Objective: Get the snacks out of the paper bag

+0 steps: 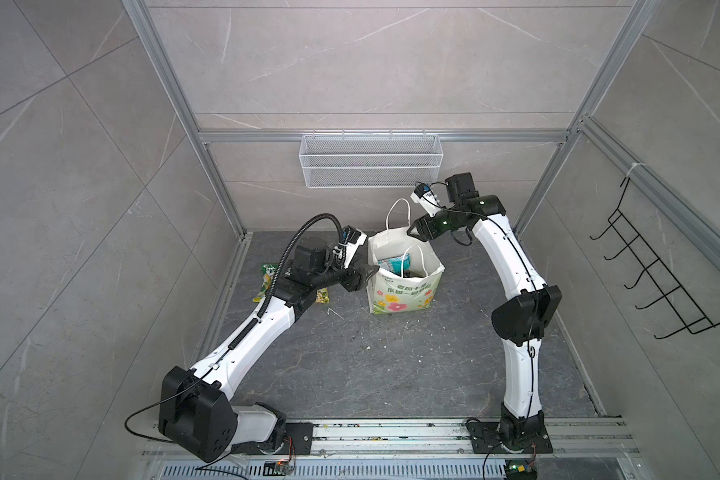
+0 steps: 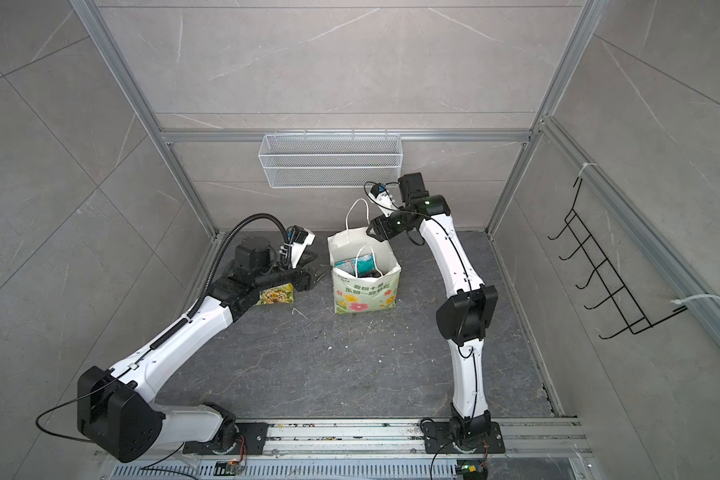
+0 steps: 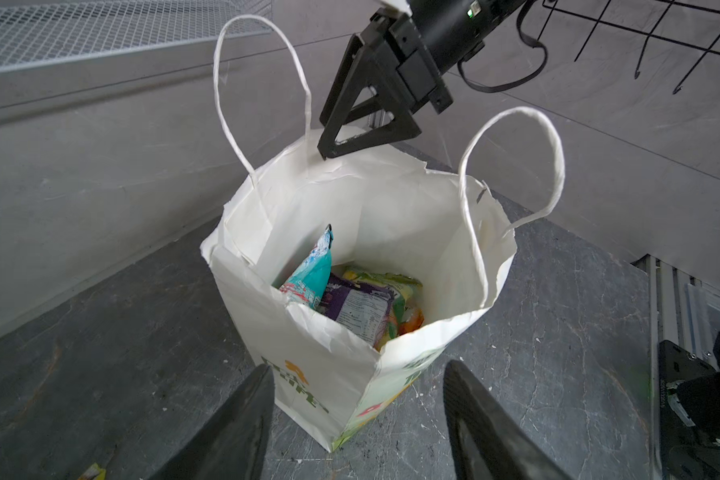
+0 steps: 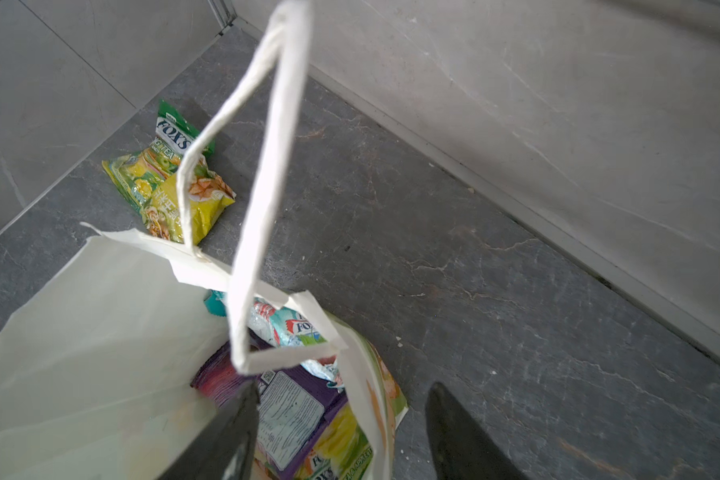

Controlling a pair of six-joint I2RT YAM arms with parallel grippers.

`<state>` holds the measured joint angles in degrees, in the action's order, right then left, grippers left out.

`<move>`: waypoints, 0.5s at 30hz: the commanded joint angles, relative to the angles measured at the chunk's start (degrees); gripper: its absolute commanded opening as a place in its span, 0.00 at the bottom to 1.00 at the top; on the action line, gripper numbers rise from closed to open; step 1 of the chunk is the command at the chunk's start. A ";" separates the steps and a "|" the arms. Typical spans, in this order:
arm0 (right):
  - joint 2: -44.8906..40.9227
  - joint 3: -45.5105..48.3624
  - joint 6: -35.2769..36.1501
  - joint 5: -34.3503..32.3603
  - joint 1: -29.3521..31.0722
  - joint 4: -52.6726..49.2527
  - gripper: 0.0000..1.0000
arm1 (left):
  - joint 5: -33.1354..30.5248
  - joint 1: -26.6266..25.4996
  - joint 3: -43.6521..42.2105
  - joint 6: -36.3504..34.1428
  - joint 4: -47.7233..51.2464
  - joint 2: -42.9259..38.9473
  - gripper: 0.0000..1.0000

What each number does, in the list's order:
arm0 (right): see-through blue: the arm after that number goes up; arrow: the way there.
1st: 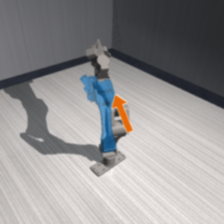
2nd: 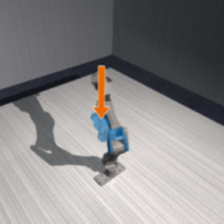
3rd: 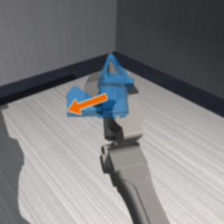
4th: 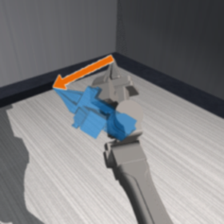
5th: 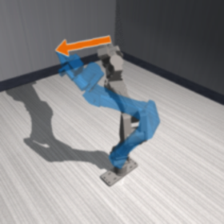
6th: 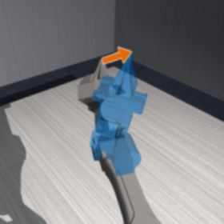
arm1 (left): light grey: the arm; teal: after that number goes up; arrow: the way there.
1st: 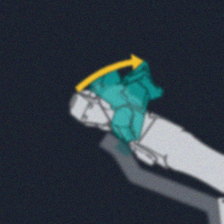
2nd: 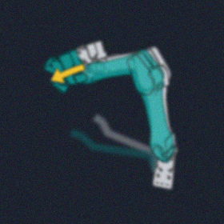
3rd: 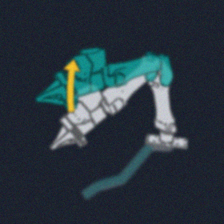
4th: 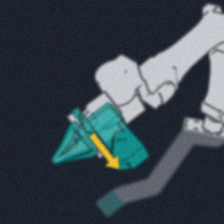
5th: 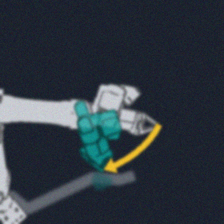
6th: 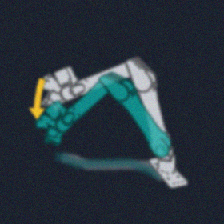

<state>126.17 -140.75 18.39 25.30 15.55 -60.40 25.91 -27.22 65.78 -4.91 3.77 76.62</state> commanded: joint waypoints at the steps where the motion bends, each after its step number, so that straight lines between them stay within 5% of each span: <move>1: 2.72 -4.49 3.66 1.89 0.52 -4.45 0.57 | 2.40 0.16 1.98 -1.70 -3.11 -0.88 0.67; 7: 6.87 -10.35 7.00 2.72 1.15 -7.46 0.34 | 2.54 0.15 1.38 -1.64 -2.89 -1.24 0.67; 15: 10.61 -18.06 8.40 2.25 1.31 -13.12 0.18 | 2.02 0.16 0.65 -2.31 -2.09 -2.68 0.67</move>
<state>135.68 -156.70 25.76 26.87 16.45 -69.95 27.18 -27.22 65.76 -5.91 3.36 76.14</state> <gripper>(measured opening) 0.194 0.665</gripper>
